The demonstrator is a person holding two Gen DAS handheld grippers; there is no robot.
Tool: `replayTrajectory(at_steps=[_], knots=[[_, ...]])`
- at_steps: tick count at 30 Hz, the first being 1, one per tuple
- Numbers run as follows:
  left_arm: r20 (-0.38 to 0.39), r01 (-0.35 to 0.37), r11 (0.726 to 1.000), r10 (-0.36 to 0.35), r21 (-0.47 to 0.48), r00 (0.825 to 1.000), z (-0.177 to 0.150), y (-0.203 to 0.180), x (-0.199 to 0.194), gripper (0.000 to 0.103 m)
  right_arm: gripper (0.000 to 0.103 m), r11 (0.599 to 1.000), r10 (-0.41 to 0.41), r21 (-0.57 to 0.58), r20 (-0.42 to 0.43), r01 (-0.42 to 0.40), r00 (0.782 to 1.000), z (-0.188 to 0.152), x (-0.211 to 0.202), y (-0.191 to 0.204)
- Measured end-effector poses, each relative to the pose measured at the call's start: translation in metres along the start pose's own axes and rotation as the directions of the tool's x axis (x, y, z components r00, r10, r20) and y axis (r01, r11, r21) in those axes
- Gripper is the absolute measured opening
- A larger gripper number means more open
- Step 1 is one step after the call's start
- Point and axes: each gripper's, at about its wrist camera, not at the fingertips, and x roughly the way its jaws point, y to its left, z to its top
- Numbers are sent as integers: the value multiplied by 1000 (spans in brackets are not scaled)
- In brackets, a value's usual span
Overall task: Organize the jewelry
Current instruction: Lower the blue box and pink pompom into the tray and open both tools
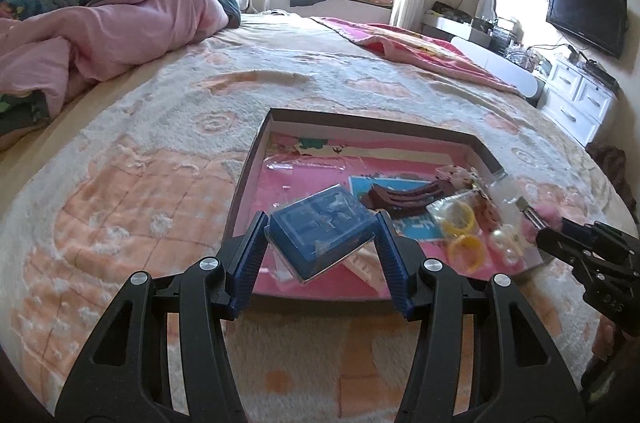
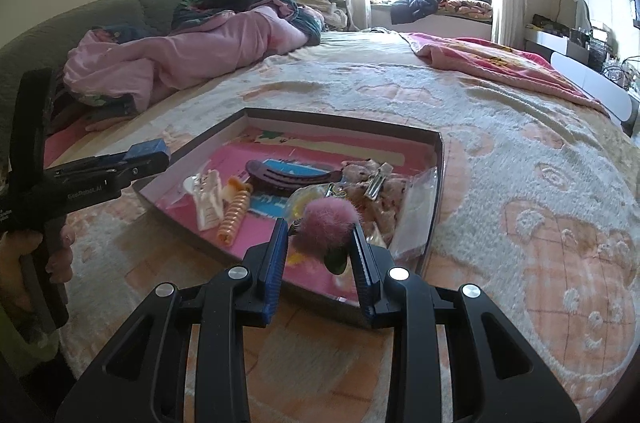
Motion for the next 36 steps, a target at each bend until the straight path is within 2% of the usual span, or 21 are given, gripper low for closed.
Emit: replayTrajectory(at_steps=[21, 36], knots=[[-8, 13, 999, -13, 35, 1000, 14, -7, 28, 45, 30, 999, -44, -21, 32, 44, 999, 26, 24, -7], [-31, -34, 998, 32, -49, 999, 14, 22, 48, 45, 30, 999, 5, -53, -14, -6, 1000, 9, 40, 11]])
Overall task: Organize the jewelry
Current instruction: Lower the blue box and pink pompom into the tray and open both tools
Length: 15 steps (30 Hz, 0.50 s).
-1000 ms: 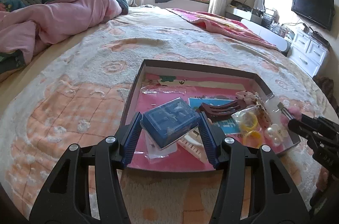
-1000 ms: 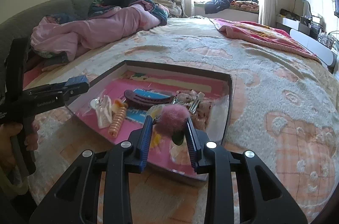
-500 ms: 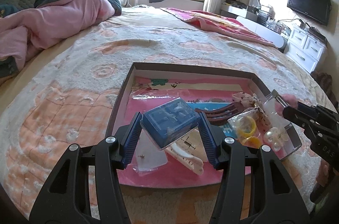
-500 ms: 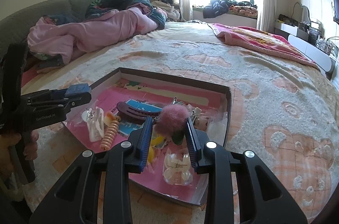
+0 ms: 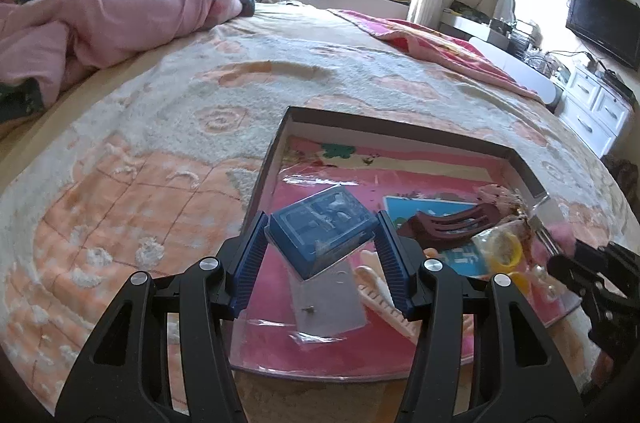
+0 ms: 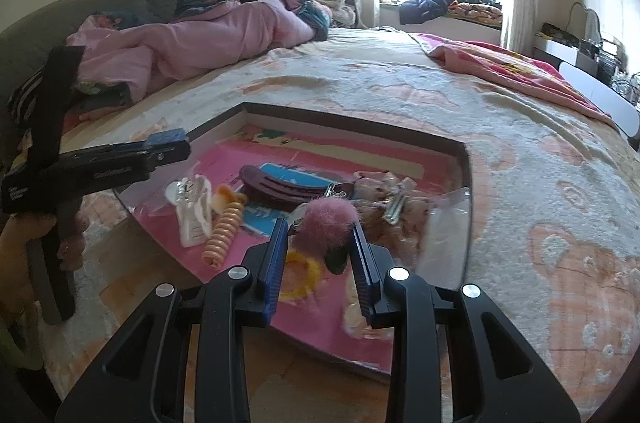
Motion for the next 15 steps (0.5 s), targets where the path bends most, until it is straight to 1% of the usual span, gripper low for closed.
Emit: replayTrajectory(at_steps=[8, 15], knots=[[-23, -1, 1000, 0, -28, 1000, -2, 8, 6, 45, 30, 998, 53, -33, -25, -54, 998, -5, 6, 18], [-26, -1, 1000, 0, -19, 1000, -2, 8, 7, 45, 30, 995, 94, -13, -56, -95, 994, -8, 11, 22]])
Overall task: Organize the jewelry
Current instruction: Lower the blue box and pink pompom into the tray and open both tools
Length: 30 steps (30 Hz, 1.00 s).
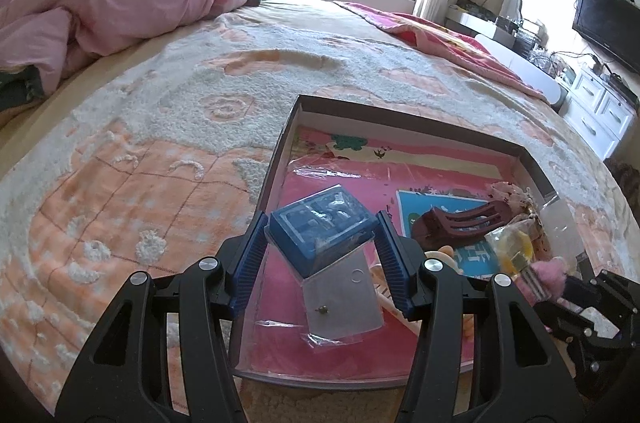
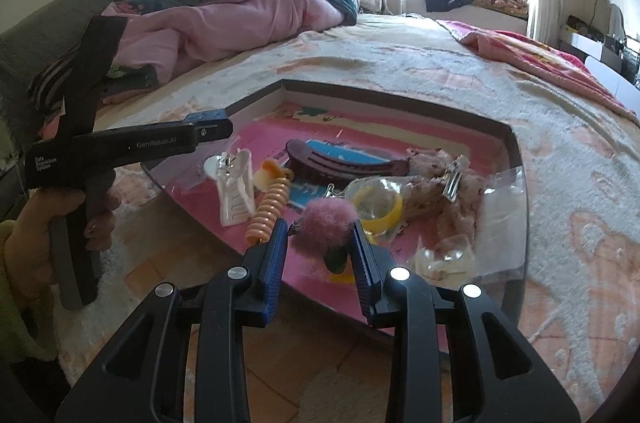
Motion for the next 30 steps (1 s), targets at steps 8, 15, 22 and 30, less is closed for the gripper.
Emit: replayTrajectory(at_steps=[8, 15, 22, 30], knots=[[-5, 12, 1000, -12, 21, 1000, -1, -5, 2, 45, 34, 999, 15, 35, -2, -15, 1000, -2, -2, -3], [-3, 13, 999, -13, 31, 1000, -1, -7, -1, 51, 41, 998, 19, 53, -1, -19, 1000, -3, -5, -6], [-6, 19, 999, -18, 42, 1000, -1, -13, -5, 61, 50, 999, 11, 46, 7, -11, 1000, -5, -9, -3], [0, 41, 998, -41, 44, 999, -1, -19, -15, 77, 72, 998, -13, 54, 35, 12, 999, -6, -20, -5]])
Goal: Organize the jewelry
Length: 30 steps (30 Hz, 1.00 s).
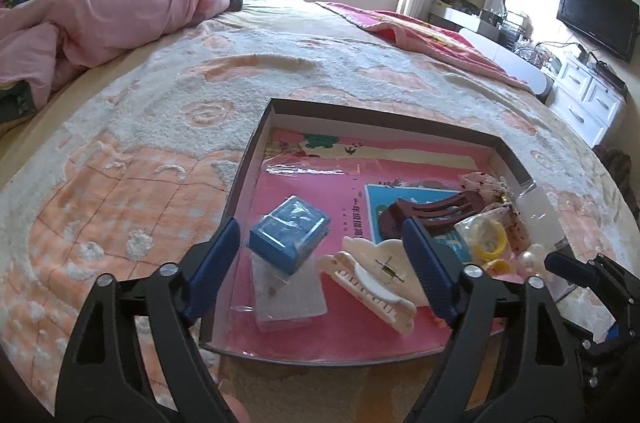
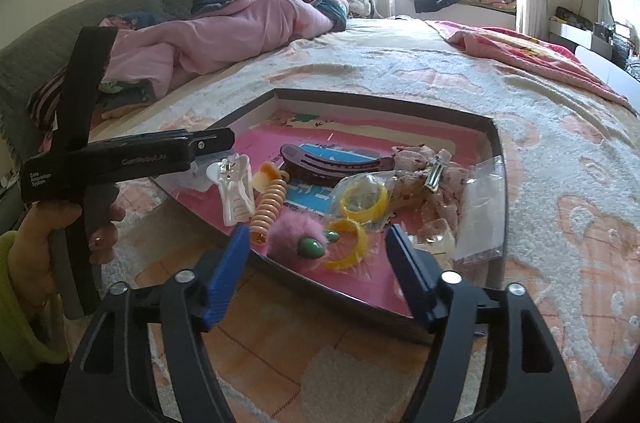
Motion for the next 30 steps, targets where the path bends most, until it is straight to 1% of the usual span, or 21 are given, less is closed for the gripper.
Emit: replayTrajectory(at_steps=[2, 5, 6, 11, 15, 23, 30], knots=[[4, 5, 1000, -5, 0, 1000, -1, -2, -3, 84, 78, 1000, -14, 11, 14, 13, 1000, 0, -4, -2], [11, 6, 1000, -6, -4, 1000, -1, -3, -9, 91, 83, 999, -28, 25, 27, 27, 999, 0, -9, -6], [14, 0, 1000, 0, -6, 1000, -1, -4, -11, 91, 84, 999, -39, 28, 35, 38, 999, 0, -11, -7], [25, -18, 1000, 19, -19, 1000, -1, -3, -21, 91, 90, 996, -86, 28, 58, 84, 995, -1, -20, -10], [33, -32, 999, 33, -23, 999, -4, -2, -33, 91, 94, 995, -93, 51, 79, 90, 993, -1, -28, -14], [66, -50, 998, 52, -30, 996, -13, -2, -60, 92, 96, 990, -129, 74, 119, 121, 984, -1, -51, -16], [89, -74, 997, 74, -9, 993, -32, -6, -82, 92, 96, 987, -157, 62, 159, 149, 975, -6, -73, -9]])
